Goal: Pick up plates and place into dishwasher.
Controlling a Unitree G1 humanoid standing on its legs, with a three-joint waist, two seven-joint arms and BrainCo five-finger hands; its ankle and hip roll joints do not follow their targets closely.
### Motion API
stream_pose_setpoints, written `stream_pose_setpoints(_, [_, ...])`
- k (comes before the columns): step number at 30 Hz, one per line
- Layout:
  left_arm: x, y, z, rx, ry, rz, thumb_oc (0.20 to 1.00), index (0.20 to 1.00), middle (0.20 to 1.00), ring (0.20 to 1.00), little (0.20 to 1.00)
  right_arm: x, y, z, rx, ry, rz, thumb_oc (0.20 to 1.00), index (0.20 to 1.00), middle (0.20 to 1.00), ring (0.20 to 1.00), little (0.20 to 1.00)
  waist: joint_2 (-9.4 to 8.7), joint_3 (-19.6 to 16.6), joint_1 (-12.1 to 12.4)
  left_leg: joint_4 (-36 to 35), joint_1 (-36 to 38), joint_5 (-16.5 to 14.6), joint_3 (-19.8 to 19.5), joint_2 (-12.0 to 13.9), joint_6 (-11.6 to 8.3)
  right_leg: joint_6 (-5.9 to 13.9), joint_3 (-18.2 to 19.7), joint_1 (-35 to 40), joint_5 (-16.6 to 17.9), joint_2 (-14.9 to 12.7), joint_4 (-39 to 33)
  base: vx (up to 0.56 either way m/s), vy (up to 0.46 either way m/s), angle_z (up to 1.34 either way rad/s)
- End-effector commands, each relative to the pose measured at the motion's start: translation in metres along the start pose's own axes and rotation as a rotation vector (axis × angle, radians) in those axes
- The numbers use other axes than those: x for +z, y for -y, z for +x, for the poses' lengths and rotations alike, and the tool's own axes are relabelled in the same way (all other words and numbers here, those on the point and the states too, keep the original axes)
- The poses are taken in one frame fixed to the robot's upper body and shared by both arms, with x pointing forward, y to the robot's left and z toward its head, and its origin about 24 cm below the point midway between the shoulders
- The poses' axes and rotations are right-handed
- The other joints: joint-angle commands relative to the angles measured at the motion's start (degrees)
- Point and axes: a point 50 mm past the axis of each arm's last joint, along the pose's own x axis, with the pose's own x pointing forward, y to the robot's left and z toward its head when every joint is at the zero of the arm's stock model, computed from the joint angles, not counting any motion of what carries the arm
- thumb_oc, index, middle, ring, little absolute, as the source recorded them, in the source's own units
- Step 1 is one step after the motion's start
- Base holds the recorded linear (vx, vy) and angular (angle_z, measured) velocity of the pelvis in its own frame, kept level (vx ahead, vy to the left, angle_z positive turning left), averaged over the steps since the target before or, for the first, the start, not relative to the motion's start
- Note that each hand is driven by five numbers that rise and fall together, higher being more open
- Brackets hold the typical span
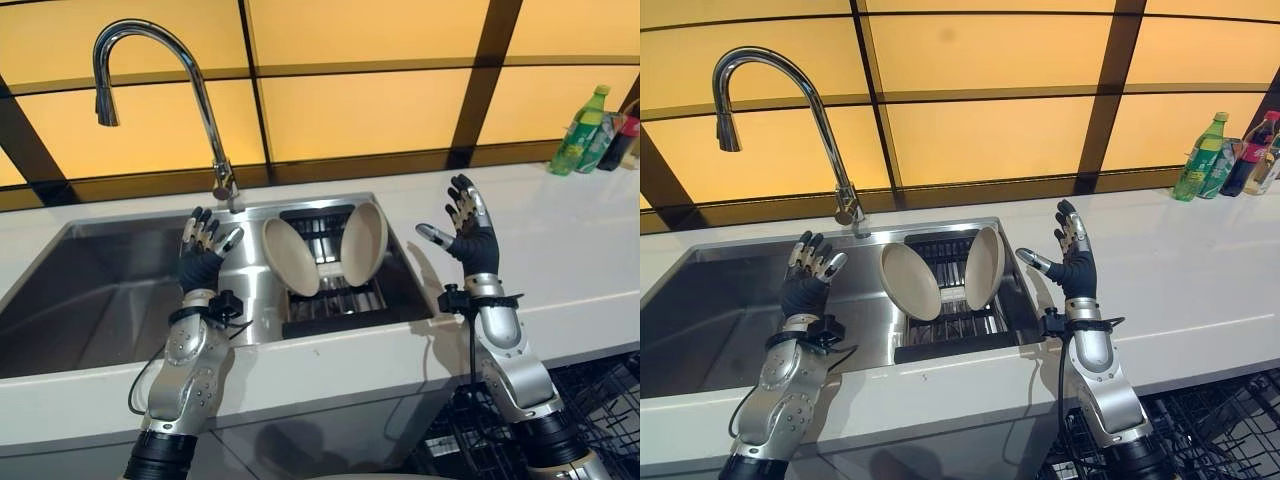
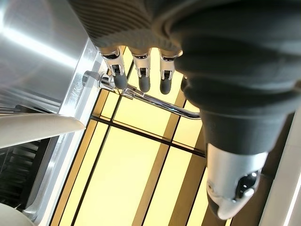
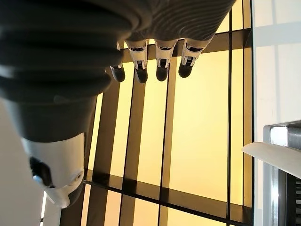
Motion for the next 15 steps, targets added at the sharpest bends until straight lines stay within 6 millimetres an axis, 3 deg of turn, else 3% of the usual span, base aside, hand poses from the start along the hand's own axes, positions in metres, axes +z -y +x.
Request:
stream_pose_setpoints(1, [0.0224,0.0004,0.0093,-0.08,0.128,0.067,1.0,1.0,1.0,1.0,1.0,0.0268,0.0075,0.0077,-0.002,0.148,-0.004,1.0,1.0,1.0,1.0,1.0,-1.5,-2.58,1.43,0.07,-1.66,-0.29,3.09,-0.85,1.79,-0.7,0.53,-3.46,0.23,-0.53,1.76,0.0,0.0,0.0])
stream_pose_setpoints(15, [0.0178,-0.0021,0.009,-0.056,0.088,0.047,1.0,1.0,1.0,1.0,1.0,0.0251,0.0098,0.0065,0.003,0.14,-0.008,1.0,1.0,1.0,1.0,1.0,-1.58,-2.41,1.12,0.07,-1.51,-0.44,3.42,-1.03,1.98,-0.4,0.95,-3.54,0.36,-0.73,1.75,0.0,0.0,0.0])
